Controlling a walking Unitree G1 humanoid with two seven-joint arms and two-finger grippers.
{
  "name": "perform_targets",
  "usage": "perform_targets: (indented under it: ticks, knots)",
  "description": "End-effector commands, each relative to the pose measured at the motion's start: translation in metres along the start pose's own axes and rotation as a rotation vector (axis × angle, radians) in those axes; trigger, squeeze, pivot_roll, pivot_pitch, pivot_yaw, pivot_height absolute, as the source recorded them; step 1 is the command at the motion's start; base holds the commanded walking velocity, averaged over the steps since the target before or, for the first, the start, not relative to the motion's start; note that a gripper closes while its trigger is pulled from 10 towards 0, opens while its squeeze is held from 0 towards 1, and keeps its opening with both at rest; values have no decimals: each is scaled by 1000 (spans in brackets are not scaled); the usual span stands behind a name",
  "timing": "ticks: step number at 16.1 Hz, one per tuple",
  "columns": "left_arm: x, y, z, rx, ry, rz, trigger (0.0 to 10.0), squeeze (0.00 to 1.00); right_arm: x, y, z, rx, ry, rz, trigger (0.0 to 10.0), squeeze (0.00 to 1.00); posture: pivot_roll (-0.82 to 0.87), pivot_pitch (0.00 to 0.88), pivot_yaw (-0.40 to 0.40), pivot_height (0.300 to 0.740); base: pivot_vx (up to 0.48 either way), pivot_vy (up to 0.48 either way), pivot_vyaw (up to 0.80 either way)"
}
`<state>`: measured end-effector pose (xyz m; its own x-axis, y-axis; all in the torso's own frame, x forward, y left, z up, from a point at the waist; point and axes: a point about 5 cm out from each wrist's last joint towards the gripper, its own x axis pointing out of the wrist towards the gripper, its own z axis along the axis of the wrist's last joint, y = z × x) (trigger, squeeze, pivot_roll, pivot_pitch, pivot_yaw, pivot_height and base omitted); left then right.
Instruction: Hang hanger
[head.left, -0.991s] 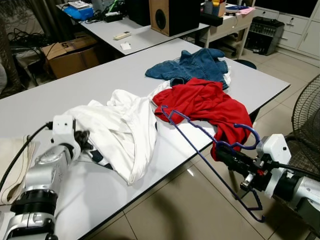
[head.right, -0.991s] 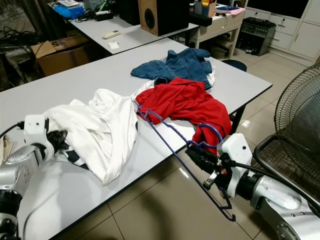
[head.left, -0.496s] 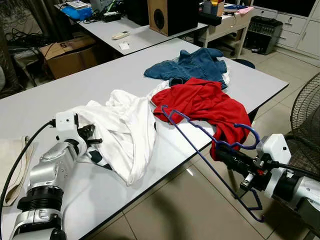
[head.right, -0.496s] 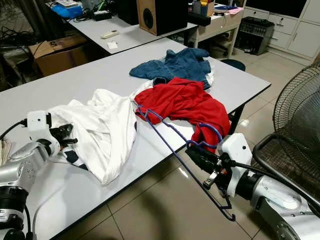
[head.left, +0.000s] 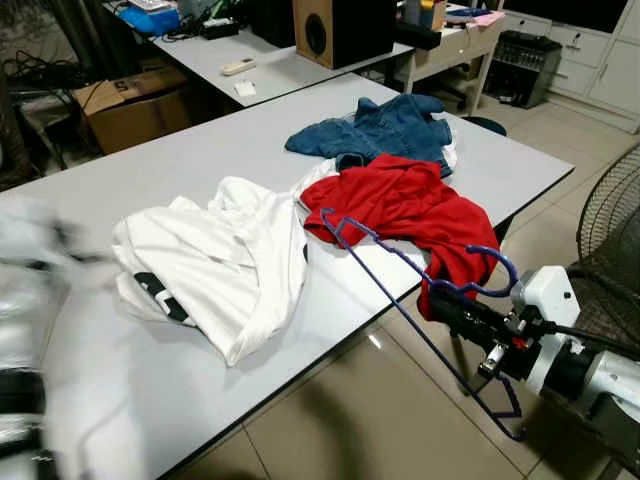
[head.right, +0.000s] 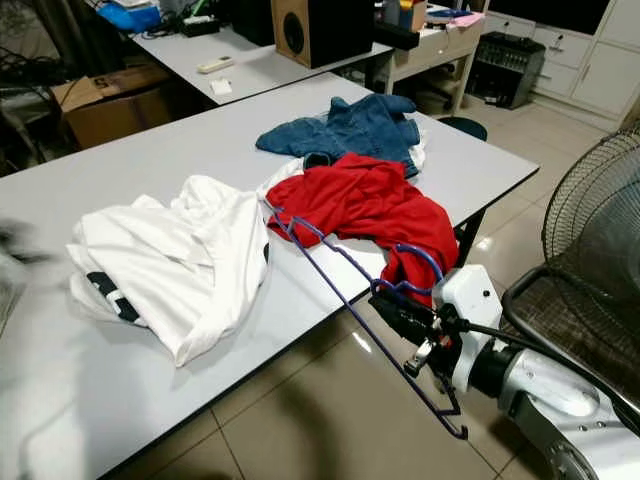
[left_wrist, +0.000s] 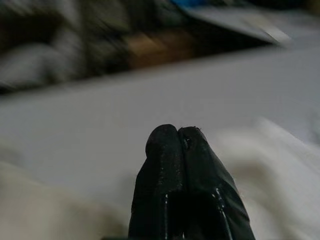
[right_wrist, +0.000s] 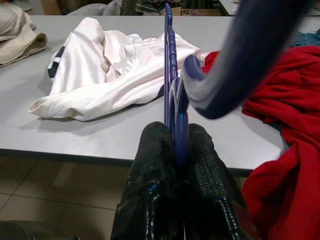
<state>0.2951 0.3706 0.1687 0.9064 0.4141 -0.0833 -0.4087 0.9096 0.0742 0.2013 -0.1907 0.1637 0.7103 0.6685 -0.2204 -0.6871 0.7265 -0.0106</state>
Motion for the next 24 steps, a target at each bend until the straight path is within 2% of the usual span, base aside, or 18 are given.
perform_targets:
  ticks: [1,2,3,4,5,6,7,8,9,10,11,14,17,20,22,23,24]
  knots:
    - [-2,18,12,14,-64,86,0,0,1,1,2,-5,-8,8,10000,0,-33,0,87,740,0,0,0]
    - [-4,31,23,21,-115,147,0,0,1,1,2,-6,-8,9,10000,0,-29,0,83,740,0,0,0]
    - [-7,40,32,30,-141,151,0,0,2,1,2,-5,-8,16,10000,0,-20,0,77,740,0,0,0]
    - [-5,30,26,39,-92,48,0,0,2,1,2,-3,-7,23,10000,0,-17,0,75,740,0,0,0]
    - [-6,7,15,63,-35,-124,0,0,5,1,1,-1,-7,29,10000,0,-17,0,75,740,0,0,0]
    - [-11,-21,-3,11,56,-263,0,0,8,2,1,0,-9,38,10000,0,-10,0,66,740,0,0,0]
    - [-15,-41,-12,-35,88,-324,10000,0,9,2,2,0,-12,44,10000,0,-10,0,66,740,0,0,0]
    - [-18,-57,-21,-103,131,-389,10000,0,10,3,3,1,-14,49,10000,0,-14,0,63,740,0,0,0]
    - [-19,-68,-26,-133,126,-424,10000,0,10,3,3,1,-13,52,10000,0,-14,0,63,740,0,0,0]
    - [-19,-75,-32,-152,114,-439,10000,1000,10,4,3,4,-12,55,10000,0,-26,0,63,740,0,0,0]
    - [-18,-81,-38,-200,98,-435,10000,1000,11,7,3,3,-12,59,10000,0,-50,0,66,740,0,0,0]
    - [-13,-85,-40,-221,75,-389,10000,1000,12,12,2,16,-12,57,10000,0,-63,0,71,740,0,0,0]
    - [-6,-82,-40,-175,41,-304,10000,1000,9,16,-1,26,6,73,10000,0,-74,0,62,740,0,0,0]
    - [-4,-85,-43,-168,19,-303,10000,1000,8,16,-2,20,12,67,10000,0,-79,0,69,740,0,0,0]
    - [-1,-96,-49,-182,57,-337,10000,1000,9,18,2,25,-7,80,10000,0,-76,0,82,740,0,0,0]
    - [0,-96,-54,-164,82,-323,10000,0,10,16,-1,18,6,75,10000,0,-78,0,82,740,0,0,0]
    - [-1,-97,-59,-158,105,-323,10000,0,10,15,-4,15,16,66,10000,0,-79,0,84,740,0,0,0]
